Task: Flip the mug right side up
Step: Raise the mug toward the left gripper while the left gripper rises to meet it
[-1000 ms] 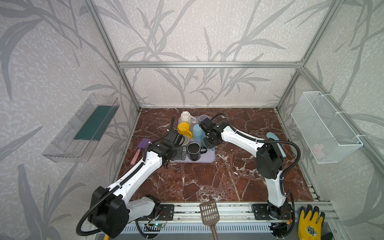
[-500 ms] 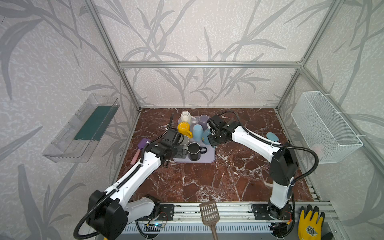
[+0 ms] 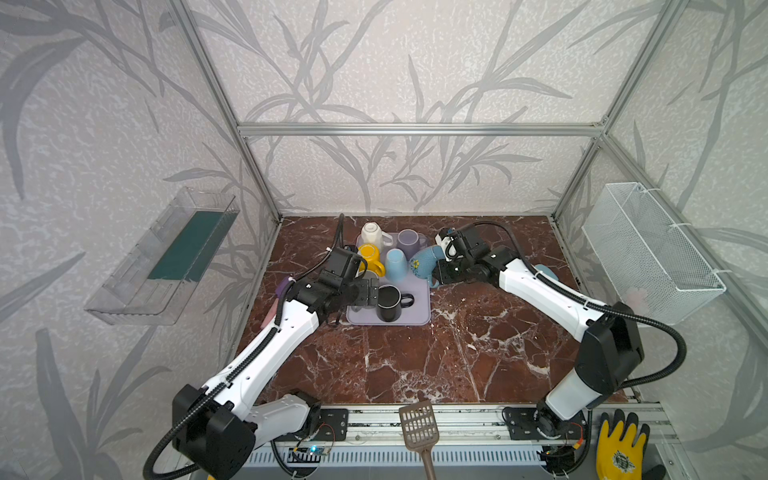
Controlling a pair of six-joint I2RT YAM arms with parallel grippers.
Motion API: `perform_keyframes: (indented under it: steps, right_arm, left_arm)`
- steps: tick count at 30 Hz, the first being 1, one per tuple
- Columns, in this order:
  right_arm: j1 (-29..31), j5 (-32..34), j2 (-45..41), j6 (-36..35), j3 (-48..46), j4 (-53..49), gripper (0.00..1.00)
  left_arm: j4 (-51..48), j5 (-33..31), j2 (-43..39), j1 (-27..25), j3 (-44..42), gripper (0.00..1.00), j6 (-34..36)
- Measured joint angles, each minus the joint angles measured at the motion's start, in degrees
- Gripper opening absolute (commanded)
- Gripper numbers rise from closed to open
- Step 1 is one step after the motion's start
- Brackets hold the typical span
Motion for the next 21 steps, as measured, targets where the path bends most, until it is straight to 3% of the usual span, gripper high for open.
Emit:
perform_keyframes:
  steps: [10, 21]
  right_arm:
    - [-5.62, -12.57, -7.19, 8.28, -10.91, 17.29, 0.00]
    - [-7.87, -22.73, -8.31, 17.40, -17.14, 35.34, 0.00]
  left_arm:
    - [5.53, 9.14, -0.13, 0.00, 1.29, 0.99, -2.29]
    - [15.13, 21.73, -0.35, 0.00, 1.27, 0.99, -5.57]
